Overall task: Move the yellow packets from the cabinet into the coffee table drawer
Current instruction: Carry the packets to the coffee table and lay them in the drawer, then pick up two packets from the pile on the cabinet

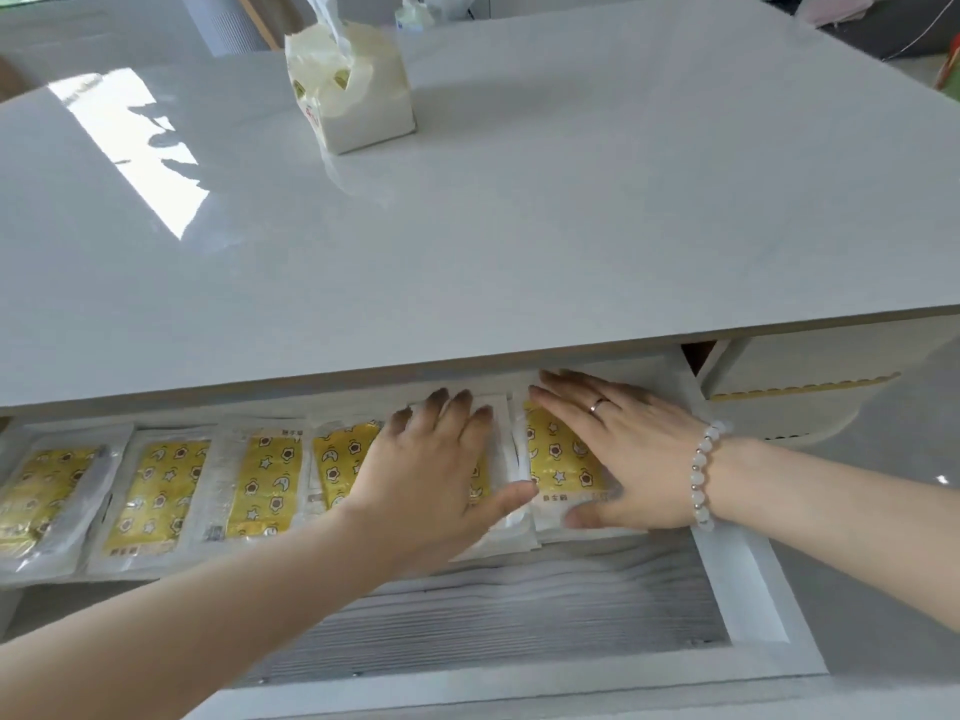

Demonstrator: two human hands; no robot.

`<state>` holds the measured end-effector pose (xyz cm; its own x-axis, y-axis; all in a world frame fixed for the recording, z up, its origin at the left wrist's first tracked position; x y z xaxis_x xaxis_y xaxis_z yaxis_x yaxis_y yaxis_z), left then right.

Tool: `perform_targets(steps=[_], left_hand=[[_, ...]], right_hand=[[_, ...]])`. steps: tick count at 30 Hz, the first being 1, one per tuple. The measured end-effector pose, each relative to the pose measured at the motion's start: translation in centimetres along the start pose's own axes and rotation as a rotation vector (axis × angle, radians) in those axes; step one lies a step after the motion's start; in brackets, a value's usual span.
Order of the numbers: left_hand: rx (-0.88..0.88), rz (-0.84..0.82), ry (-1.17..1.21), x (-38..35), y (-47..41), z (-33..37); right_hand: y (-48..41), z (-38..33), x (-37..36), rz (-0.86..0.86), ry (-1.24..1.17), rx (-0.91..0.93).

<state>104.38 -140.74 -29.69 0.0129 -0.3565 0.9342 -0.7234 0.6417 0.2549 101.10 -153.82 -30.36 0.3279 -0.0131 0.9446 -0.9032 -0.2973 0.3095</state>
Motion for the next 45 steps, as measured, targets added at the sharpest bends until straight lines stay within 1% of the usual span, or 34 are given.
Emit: perform_targets(steps=[2,4,6,8,9,10,11,12,13,15,17,18,20,22,24,26,27,29,31,34,36,39,42,45], left_hand=[[0.040,-0.013,0.101,0.8,0.4,-0.7],[0.078,-0.096,0.140,1.6,1.1,-1.6],[0.107,-0.268,0.105,2.8,2.2,-2.6],[0.134,-0.386,0.121,5.5,3.4,-3.8],[0.150,-0.411,0.135,7.2,4.0,-4.6],[0.170,-0.413,0.150,9.2,4.6,-5.6],[0.190,-0.405,0.165,11.3,5.1,-6.7],[0.213,-0.396,0.179,13.6,5.6,-8.0],[0.237,-0.389,0.193,16.0,6.3,-9.5],[0.284,-0.366,0.232,21.5,7.9,-12.6],[0.324,-0.346,0.284,27.2,10.5,-15.7],[0.340,-0.335,0.298,30.0,12.0,-17.3],[0.370,-0.290,0.301,35.6,14.7,-21.0],[0.438,-0.194,0.301,41.1,17.1,-24.7],[0.543,-0.041,0.307,46.2,19.8,-28.0],[0.659,0.127,0.297,50.2,23.5,-30.8],[0.712,0.182,0.286,51.5,25.7,-31.9],[0.808,0.240,0.256,53.1,30.3,-33.9],[0.908,0.259,0.235,53.5,35.0,-35.6],[1.079,0.259,0.280,52.7,41.6,-37.6],[1.159,0.269,0.283,52.4,45.6,-39.0],[1.257,0.310,0.265,52.3,51.4,-41.2],[1.340,0.236,0.196,50.2,58.1,-43.1],[1.499,0.141,0.231,45.9,65.9,-44.8]], right_hand=[[0.3,-0.3,1.0,-0.026,-0.068,-0.035],[0.7,-0.9,2.4,-0.088,-0.126,-0.062],[1.0,-1.4,3.3,-0.238,-0.230,-0.140],[1.8,-1.8,4.1,-0.440,-0.381,-0.270],[2.4,-2.1,5.0,-0.538,-0.423,-0.327],[3.1,-2.5,6.7,-0.606,-0.416,-0.360],[3.6,-2.7,9.0,-0.630,-0.386,-0.378],[4.1,-2.9,12.0,-0.608,-0.364,-0.387],[4.4,-3.0,15.5,-0.542,-0.367,-0.394],[5.1,-3.0,23.8,-0.307,-0.378,-0.424],[6.1,-4.4,33.1,-0.073,-0.328,-0.421],[6.6,-5.7,37.3,0.003,-0.319,-0.406],[7.2,-8.8,44.6,0.082,-0.312,-0.351],[7.4,-11.5,51.2,0.170,-0.224,-0.266],[7.7,-14.0,57.0,0.283,-0.132,-0.184],[7.9,-17.3,61.7,0.376,-0.101,-0.103],[7.9,-19.5,63.4,0.407,-0.081,-0.048],[7.7,-24.4,65.9,0.440,-0.021,0.078],[7.4,-29.6,67.3,0.449,0.026,0.193],[7.4,-37.7,67.6,0.429,0.078,0.353],[7.8,-43.6,67.5,0.427,0.137,0.490],[8.3,-51.7,68.7,0.485,0.176,0.640],[8.2,-59.1,68.7,0.478,0.115,0.714],[7.7,-66.6,66.7,0.418,0.111,0.811]])
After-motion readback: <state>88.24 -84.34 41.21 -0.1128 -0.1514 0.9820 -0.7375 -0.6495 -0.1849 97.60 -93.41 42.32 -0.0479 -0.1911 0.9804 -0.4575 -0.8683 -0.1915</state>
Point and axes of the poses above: each hand's wrist, its own y-axis away from the middle knuckle, its own x-axis out of the back of the hand, z = x × y, the point moved 8 cm from there along -y, towards the middle knuckle, and after that the axes turned 4 degrees about -y, right-handed, at the moved point
